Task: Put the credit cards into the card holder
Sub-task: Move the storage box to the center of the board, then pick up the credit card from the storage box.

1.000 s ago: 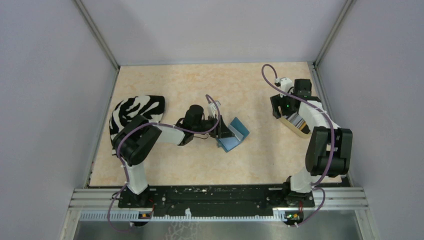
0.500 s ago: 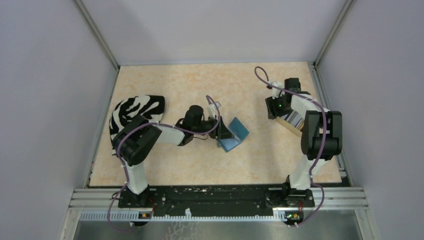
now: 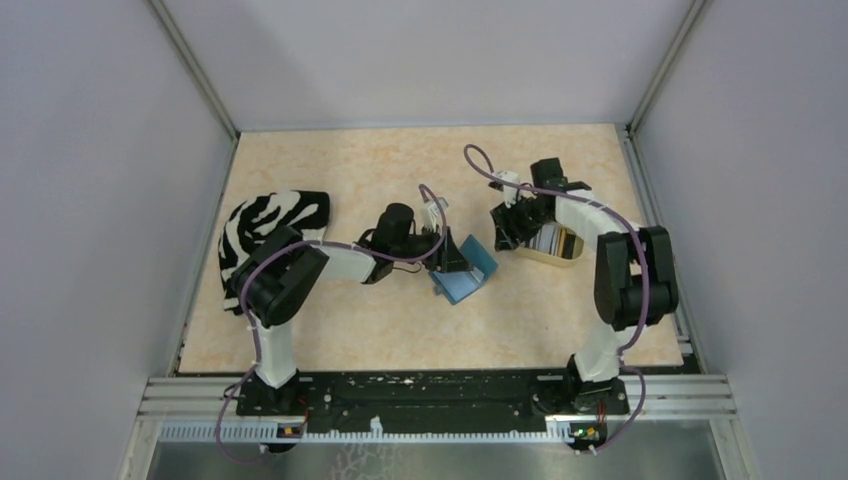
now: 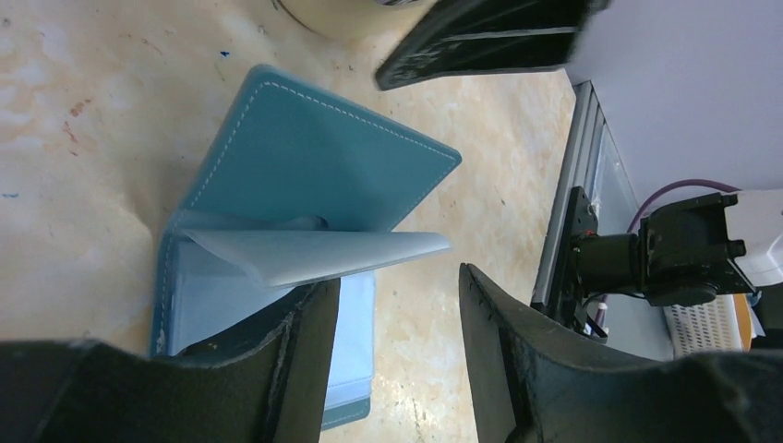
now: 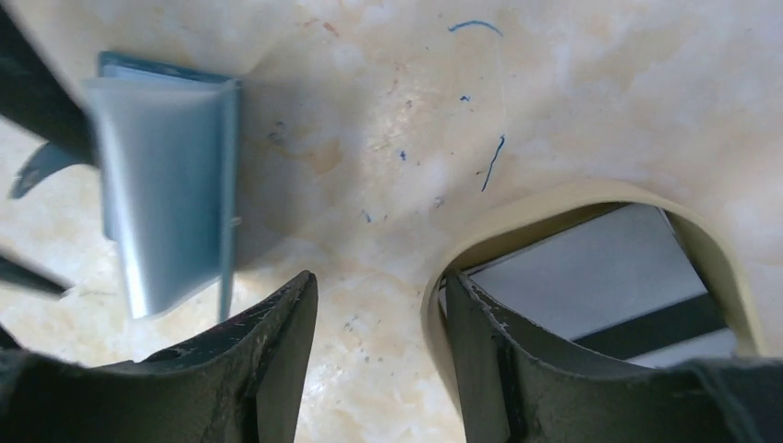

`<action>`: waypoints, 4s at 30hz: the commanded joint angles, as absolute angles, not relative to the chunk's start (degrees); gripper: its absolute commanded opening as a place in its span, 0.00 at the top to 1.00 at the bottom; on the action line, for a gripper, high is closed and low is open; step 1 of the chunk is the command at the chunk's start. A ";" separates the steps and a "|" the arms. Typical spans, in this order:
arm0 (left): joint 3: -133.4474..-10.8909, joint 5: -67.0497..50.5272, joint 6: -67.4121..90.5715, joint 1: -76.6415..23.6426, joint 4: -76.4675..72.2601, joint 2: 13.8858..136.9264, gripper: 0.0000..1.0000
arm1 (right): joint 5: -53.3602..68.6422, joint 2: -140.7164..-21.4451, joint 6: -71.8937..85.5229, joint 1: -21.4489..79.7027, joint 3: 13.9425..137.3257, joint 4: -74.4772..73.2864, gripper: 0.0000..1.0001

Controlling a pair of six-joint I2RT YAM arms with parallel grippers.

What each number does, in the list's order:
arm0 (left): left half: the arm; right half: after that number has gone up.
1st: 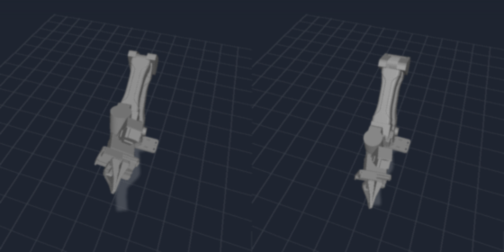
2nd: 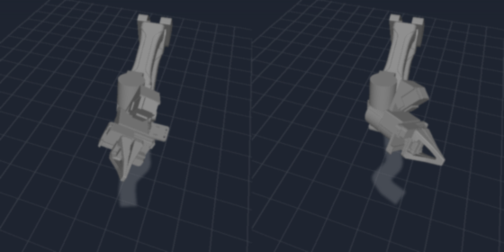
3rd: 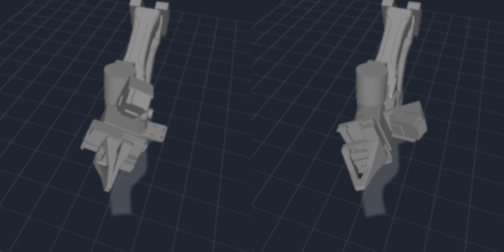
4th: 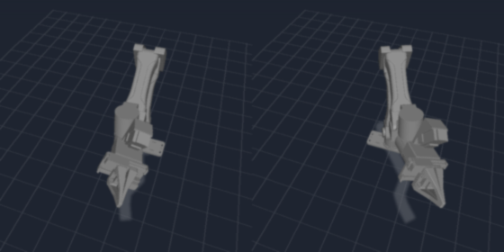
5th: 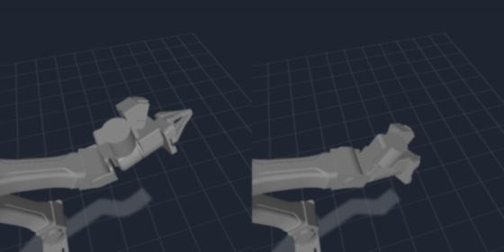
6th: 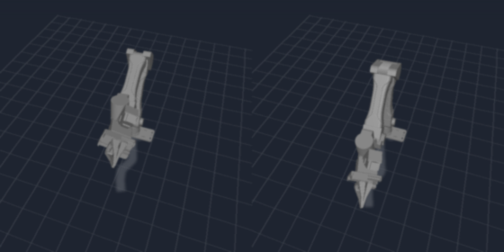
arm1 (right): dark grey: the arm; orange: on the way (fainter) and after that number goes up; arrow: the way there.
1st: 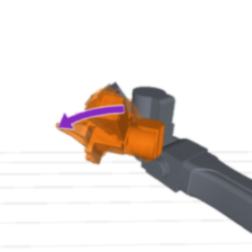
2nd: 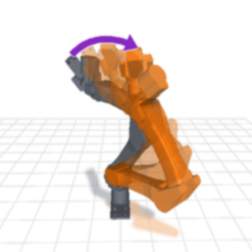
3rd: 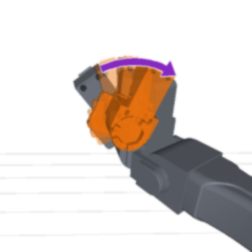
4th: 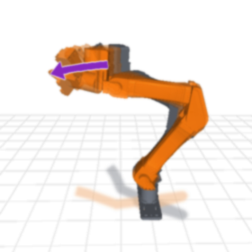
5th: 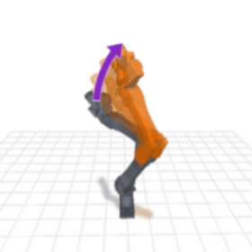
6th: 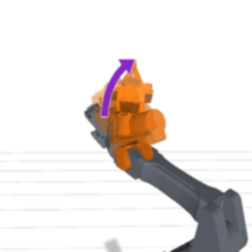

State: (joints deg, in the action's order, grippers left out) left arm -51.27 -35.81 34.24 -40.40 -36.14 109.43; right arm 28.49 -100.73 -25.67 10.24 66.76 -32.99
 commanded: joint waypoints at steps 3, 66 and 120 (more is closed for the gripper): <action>-55.84 -35.55 31.91 -40.51 -33.74 112.52 0.43 | 38.06 -86.58 -26.90 4.33 64.35 -32.29 0.39; -63.02 -31.12 30.76 -42.65 -26.28 117.77 0.44 | 51.37 -99.89 18.86 -15.31 51.73 -5.40 0.32; -61.85 -30.32 30.50 -42.74 -26.54 116.89 0.43 | 50.35 -100.44 9.70 -23.53 57.33 -18.69 0.64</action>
